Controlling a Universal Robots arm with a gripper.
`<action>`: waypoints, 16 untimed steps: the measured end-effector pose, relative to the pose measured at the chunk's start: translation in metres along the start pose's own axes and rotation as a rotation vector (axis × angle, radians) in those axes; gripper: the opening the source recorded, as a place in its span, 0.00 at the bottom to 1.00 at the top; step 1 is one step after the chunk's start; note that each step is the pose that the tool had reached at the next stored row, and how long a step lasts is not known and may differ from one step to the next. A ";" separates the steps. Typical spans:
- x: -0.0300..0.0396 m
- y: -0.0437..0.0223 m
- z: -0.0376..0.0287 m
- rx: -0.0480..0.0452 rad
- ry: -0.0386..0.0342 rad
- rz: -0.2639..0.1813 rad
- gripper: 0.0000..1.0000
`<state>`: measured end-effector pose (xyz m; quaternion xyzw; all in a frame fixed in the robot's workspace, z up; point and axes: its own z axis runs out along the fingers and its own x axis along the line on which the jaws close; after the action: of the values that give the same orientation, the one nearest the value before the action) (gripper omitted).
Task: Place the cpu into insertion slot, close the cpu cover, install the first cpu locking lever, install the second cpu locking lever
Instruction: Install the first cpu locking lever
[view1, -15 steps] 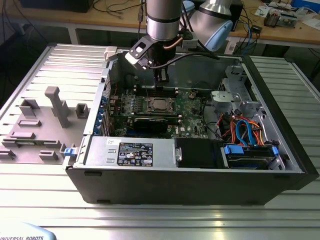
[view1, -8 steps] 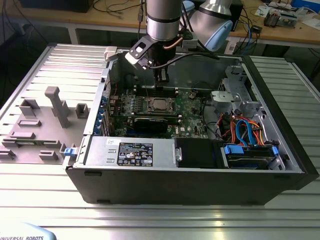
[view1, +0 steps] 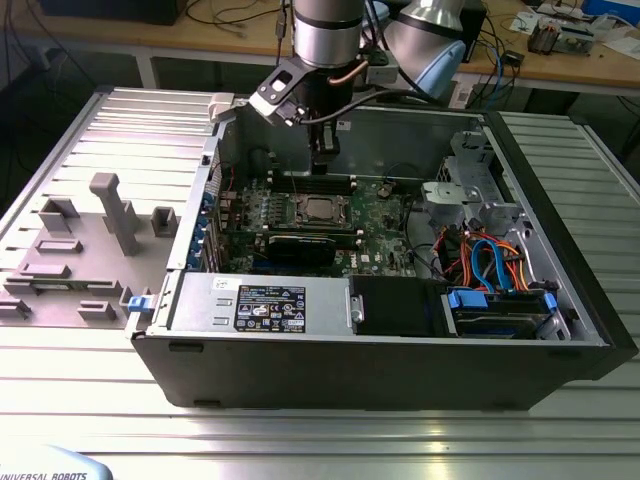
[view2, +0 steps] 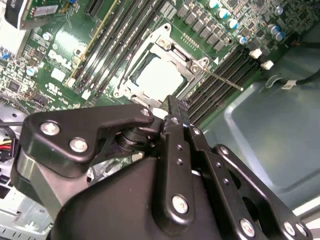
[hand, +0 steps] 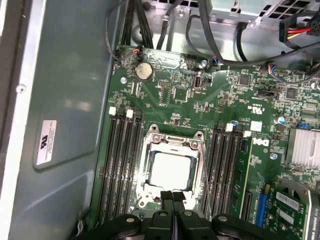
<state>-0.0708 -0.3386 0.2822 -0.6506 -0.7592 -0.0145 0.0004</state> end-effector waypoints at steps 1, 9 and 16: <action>0.0000 0.0000 0.0000 0.0001 0.0001 -0.007 0.11; 0.0000 0.0000 0.0007 0.0037 0.0037 -0.182 0.11; 0.0000 0.0000 0.0011 0.0060 0.0064 -0.304 0.11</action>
<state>-0.0708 -0.3386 0.2811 -0.5281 -0.8491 -0.0142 0.0026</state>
